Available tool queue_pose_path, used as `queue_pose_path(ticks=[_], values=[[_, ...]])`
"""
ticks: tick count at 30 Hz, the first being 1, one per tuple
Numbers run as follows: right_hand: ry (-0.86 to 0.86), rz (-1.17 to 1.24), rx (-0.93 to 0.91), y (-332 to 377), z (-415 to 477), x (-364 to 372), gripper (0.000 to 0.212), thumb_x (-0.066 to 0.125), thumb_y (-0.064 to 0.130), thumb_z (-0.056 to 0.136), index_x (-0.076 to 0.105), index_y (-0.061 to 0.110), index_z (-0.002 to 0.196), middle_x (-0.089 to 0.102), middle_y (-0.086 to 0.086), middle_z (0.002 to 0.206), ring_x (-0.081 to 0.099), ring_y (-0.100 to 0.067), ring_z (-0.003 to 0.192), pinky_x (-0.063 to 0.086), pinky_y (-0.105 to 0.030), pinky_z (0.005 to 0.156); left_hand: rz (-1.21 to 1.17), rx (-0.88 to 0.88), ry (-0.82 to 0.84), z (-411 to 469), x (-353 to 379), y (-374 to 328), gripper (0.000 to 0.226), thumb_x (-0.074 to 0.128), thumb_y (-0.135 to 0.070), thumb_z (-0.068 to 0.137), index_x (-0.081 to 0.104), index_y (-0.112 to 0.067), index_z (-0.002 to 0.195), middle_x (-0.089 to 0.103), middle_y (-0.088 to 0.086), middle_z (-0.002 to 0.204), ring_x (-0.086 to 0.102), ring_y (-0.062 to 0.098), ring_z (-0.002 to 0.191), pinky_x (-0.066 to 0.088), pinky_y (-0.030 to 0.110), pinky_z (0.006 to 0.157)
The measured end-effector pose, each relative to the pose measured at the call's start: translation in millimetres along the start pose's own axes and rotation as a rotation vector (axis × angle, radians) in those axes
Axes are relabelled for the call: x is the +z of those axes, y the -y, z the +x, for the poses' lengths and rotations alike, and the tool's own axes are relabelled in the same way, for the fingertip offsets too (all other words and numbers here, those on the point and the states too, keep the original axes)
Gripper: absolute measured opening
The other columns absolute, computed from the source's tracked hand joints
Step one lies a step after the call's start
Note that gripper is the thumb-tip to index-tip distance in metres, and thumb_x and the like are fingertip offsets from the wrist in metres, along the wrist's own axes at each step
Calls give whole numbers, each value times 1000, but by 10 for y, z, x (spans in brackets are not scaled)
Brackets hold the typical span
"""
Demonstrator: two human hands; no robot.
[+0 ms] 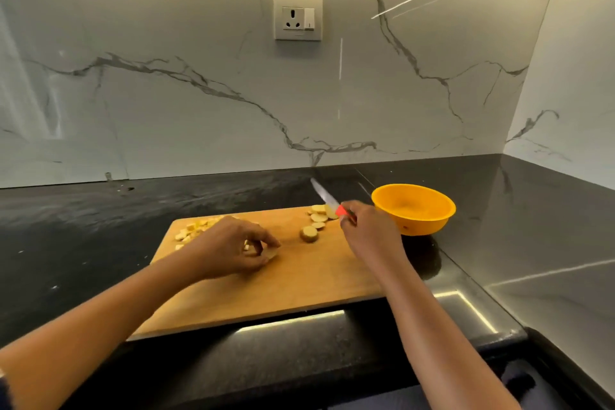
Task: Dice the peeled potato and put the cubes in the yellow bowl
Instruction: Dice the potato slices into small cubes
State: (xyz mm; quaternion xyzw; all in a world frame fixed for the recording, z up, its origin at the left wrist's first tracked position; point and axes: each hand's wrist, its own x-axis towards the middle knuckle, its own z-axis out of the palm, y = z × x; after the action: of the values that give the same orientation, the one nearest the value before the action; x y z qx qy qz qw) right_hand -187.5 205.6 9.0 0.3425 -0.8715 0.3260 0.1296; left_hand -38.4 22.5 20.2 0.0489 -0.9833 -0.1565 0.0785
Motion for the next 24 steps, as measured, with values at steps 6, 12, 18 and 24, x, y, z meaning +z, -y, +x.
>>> queue_pose_path(ticks=[6,12,18,24], values=[[172,-116,-89,79,-402,-174,36,51,33,96,54,33,132,66,8,116,59,-10,101,45,-23,79,-10,-37,-161,-128,107,63,42,68,-28,85,56,-34,124,61,-13,120,53,-7,102,35,-2,82],[298,-197,-183,103,-425,-160,39,50,33,97,49,36,136,58,10,124,54,-9,111,45,-24,89,51,-35,-213,-161,113,103,41,69,-39,81,62,-30,120,64,-11,117,48,-8,99,29,0,82],[210,-270,-153,50,-344,-100,38,45,31,99,47,30,137,56,7,122,54,-11,108,44,-22,84,111,16,-259,-120,176,87,27,65,-37,85,67,-33,111,68,-13,104,46,-7,86,25,-1,78],[147,-188,-159,30,-433,-56,38,47,31,99,48,31,136,55,10,118,53,-6,99,39,-17,76,120,68,-258,-42,234,71,27,62,-42,85,65,-37,112,67,-18,106,49,-9,96,26,21,94]])
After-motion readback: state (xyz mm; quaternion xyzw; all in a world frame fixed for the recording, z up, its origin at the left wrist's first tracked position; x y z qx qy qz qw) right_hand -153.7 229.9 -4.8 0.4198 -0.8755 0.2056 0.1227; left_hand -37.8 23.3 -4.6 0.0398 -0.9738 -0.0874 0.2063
